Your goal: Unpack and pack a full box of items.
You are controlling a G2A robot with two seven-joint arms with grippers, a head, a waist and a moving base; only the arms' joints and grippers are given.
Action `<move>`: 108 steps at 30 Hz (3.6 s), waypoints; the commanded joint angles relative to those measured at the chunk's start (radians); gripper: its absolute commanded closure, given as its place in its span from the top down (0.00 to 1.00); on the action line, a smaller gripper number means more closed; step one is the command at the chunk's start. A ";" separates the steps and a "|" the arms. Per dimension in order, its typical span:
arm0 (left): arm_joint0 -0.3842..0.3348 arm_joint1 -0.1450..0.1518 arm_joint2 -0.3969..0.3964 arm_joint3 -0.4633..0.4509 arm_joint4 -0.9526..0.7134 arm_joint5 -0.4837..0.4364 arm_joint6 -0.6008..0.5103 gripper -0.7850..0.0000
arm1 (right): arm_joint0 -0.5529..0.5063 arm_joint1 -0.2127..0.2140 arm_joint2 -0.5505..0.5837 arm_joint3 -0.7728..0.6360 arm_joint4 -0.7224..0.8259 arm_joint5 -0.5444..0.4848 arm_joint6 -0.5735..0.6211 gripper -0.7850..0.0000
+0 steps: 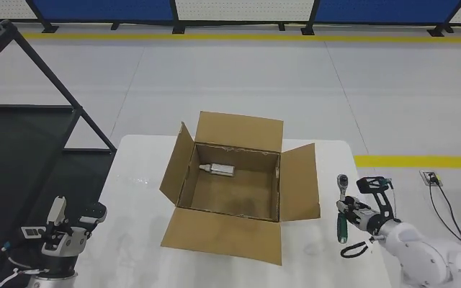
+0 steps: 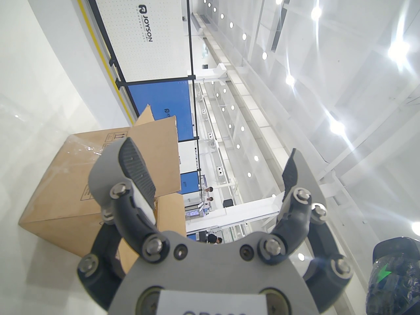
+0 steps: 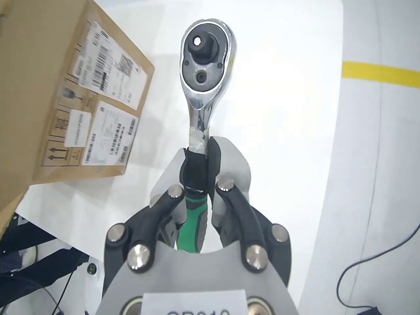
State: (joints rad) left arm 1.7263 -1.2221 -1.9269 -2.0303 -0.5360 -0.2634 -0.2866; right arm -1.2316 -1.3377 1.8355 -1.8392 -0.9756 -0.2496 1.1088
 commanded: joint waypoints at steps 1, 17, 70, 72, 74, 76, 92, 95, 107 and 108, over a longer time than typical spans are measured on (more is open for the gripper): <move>0.000 0.000 0.000 0.000 0.000 0.000 0.000 1.00 | 0.018 0.006 -0.010 0.053 -0.016 -0.002 0.024 0.00; 0.000 0.000 0.000 0.000 0.000 0.000 0.000 1.00 | 0.120 0.034 -0.136 0.279 -0.089 0.019 0.114 0.00; 0.056 -0.016 -0.081 -0.008 -0.095 -0.048 0.020 1.00 | 0.570 -0.004 -0.823 0.095 -0.112 0.144 -0.182 1.00; 0.061 -0.018 -0.084 -0.011 -0.099 -0.049 0.019 1.00 | 0.632 -0.020 -0.854 0.205 -0.085 0.169 -0.230 1.00; 0.067 -0.019 -0.085 -0.018 -0.100 -0.051 0.012 1.00 | 0.655 -0.030 -0.873 0.272 -0.043 0.170 -0.245 1.00; 0.071 -0.020 -0.085 -0.021 -0.098 -0.049 0.006 1.00 | 0.655 -0.030 -0.873 0.272 -0.043 0.170 -0.245 1.00; 0.066 -0.021 -0.079 -0.024 -0.081 -0.040 0.000 1.00 | 0.738 -0.059 -0.946 0.463 0.043 0.105 -0.225 1.00; 0.065 -0.023 -0.083 -0.023 -0.087 -0.040 0.009 1.00 | 0.818 -0.088 -0.998 0.603 0.103 0.093 -0.192 1.00; 0.064 -0.031 -0.103 -0.020 -0.101 -0.044 0.033 1.00 | 1.026 -0.229 -1.180 1.086 0.285 0.056 -0.200 1.00; 0.063 -0.032 -0.103 -0.020 -0.100 -0.045 0.035 1.00 | 1.032 -0.240 -1.190 1.111 0.291 0.055 -0.211 1.00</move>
State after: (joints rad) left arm 1.7897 -1.2532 -2.0296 -2.0507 -0.6376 -0.3077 -0.2537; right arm -0.2063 -1.5665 0.6555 -0.7612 -0.6900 -0.1946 0.9087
